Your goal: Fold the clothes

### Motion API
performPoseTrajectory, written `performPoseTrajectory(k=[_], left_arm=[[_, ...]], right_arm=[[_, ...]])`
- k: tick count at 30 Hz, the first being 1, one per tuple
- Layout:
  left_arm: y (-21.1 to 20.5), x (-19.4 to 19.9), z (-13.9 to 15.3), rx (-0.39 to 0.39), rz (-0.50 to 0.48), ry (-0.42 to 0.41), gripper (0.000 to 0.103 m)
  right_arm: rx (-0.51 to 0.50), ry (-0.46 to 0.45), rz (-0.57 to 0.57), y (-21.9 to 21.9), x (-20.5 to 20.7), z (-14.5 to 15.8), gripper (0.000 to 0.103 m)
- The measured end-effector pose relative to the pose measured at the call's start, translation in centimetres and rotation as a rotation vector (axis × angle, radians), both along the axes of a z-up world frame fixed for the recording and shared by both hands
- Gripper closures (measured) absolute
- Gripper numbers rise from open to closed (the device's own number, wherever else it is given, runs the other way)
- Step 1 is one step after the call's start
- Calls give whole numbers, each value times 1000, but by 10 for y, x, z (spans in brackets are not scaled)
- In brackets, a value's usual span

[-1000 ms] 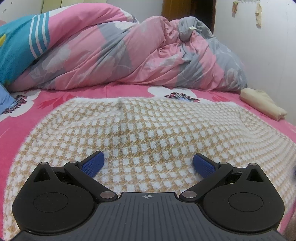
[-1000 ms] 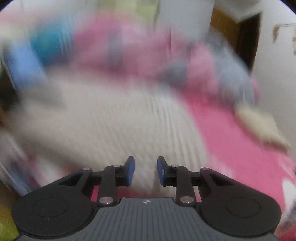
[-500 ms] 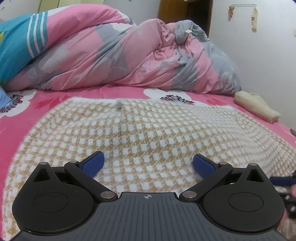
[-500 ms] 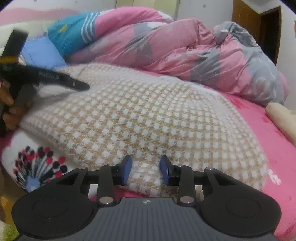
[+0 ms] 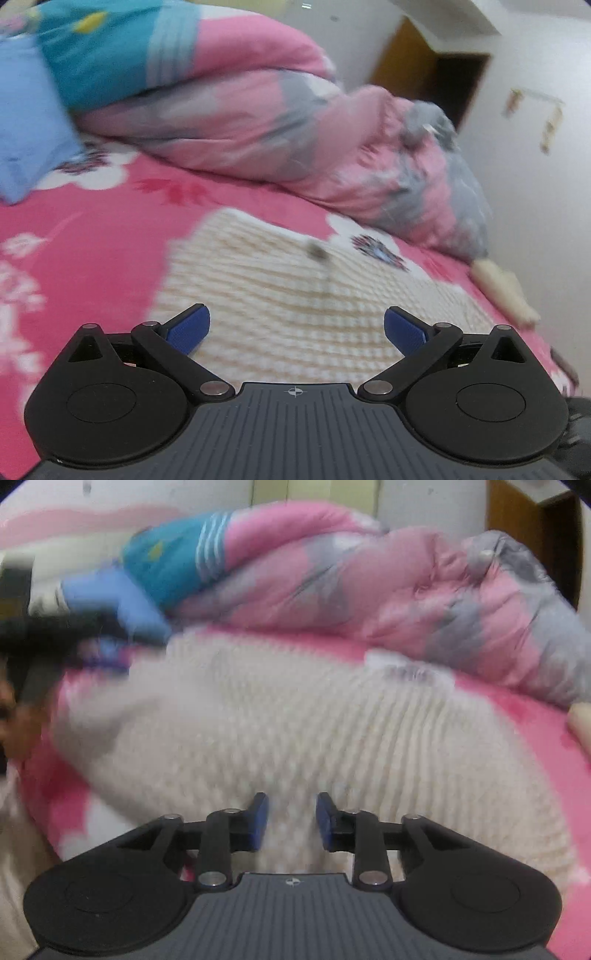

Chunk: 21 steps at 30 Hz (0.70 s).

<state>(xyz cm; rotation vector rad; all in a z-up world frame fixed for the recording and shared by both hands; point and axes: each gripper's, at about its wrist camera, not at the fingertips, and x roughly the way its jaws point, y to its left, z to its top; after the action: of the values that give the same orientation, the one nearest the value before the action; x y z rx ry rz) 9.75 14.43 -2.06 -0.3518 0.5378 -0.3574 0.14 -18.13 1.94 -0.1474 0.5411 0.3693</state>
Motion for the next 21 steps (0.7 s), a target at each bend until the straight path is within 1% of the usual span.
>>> performPoseTrajectory(k=[3,4,5,6,7,8,9,10,11,13,14,16,18,20,21], left_arm=[[21,-9,3,-8,56,-6,1],[26,-10,2,-13,66,-1,1],[30,-12,1,-19,76,3,1],[35,-13,-1,-25,86,7,2],[39,-14,-2,-32,95,11,2],[43,-16,-2,-40,101,12,2],[48,-18,-1,-48,105,11,2],[52,-19,0,-56,111,7,2],[56,-21,1,-63,118,0,2],[65,-22,2,-76,132,-11,2],[68,-21,2,-84,140,-11,2],[75,-21,0,-102,156,-4,2],[82,-22,-2,-127,164,9,2],[88,-25,-3,-143,157,22,1],[91,-27,-3,-148,153,22,1]], right_arm=[[21,-144,122,20,-11,18,73],[16,-119,162,32,-7,8,73],[-41,-38,165,47,4,-14,73],[-114,-4,158,56,6,-38,73],[-133,-77,180,58,2,-50,72],[-155,-77,178,60,1,-47,73],[-160,-39,155,64,4,-33,73],[-154,-20,134,68,-3,-20,76],[-145,-39,135,71,-7,-8,76],[-127,-132,192,75,-25,9,76],[-114,-150,228,77,-28,8,75],[-141,-37,262,88,-15,-26,75],[-146,-53,264,83,-5,-51,75],[-144,3,233,89,0,-26,77],[-118,-28,252,93,-7,-15,77]])
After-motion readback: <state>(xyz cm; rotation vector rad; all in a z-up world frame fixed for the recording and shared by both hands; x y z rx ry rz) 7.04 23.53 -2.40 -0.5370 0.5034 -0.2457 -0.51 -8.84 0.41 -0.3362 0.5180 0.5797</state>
